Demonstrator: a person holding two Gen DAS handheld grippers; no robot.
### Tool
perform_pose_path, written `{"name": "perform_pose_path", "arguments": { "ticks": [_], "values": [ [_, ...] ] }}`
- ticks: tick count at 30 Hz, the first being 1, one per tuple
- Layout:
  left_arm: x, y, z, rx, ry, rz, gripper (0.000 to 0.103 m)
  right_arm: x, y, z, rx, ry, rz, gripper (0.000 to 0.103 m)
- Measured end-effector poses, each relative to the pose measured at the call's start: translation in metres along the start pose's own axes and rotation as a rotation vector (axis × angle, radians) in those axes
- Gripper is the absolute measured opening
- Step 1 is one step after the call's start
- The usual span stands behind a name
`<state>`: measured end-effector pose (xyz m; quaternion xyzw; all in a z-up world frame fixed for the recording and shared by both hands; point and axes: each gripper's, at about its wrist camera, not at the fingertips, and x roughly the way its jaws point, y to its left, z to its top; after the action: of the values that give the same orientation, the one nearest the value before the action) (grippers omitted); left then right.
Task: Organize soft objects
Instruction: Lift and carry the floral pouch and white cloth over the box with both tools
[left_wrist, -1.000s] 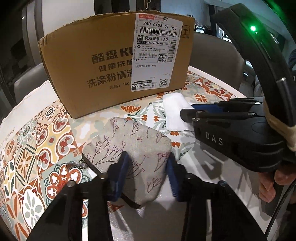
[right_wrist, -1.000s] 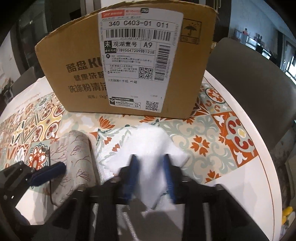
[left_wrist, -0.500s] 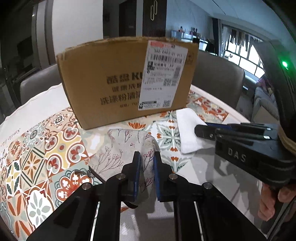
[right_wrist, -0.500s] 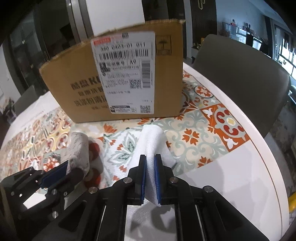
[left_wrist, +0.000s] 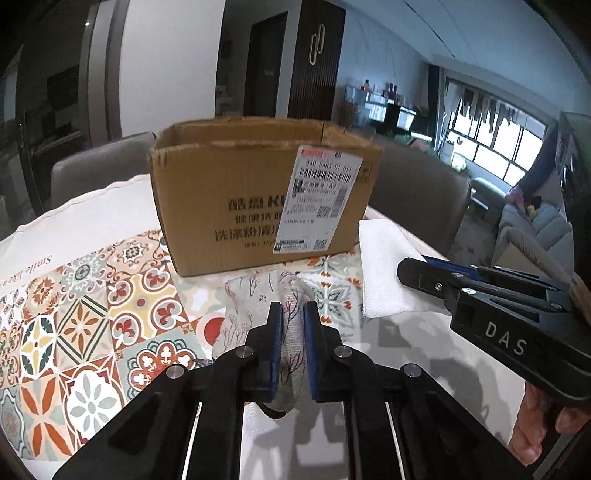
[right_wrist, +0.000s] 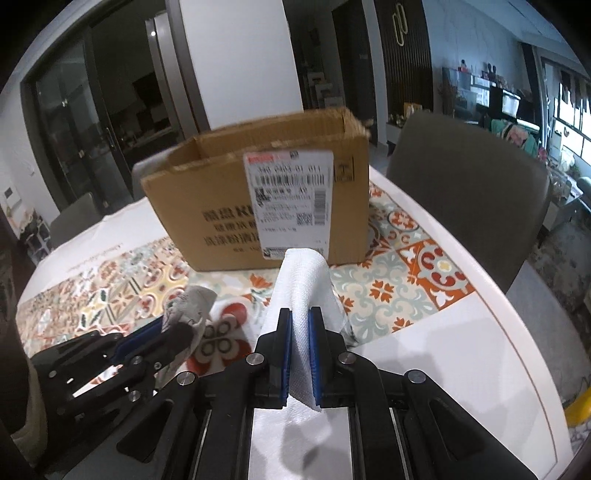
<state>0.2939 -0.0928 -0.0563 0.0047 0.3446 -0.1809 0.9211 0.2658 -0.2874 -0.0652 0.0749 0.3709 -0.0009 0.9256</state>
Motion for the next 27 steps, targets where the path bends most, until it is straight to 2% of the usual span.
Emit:
{"name": "perform_pose_path", "arguments": {
  "ticks": [14,27],
  "values": [
    [-0.053,-0.004,0.019,0.007,-0.111,0.005,0.013,-0.061,0.018,0.011,-0.027,-0.128,0.016,0.010],
    [-0.085,0.001,0.041,0.020,-0.207,0.028,0.013,-0.093,0.033,0.025,-0.052,-0.219,0.023,0.010]
  ]
}}
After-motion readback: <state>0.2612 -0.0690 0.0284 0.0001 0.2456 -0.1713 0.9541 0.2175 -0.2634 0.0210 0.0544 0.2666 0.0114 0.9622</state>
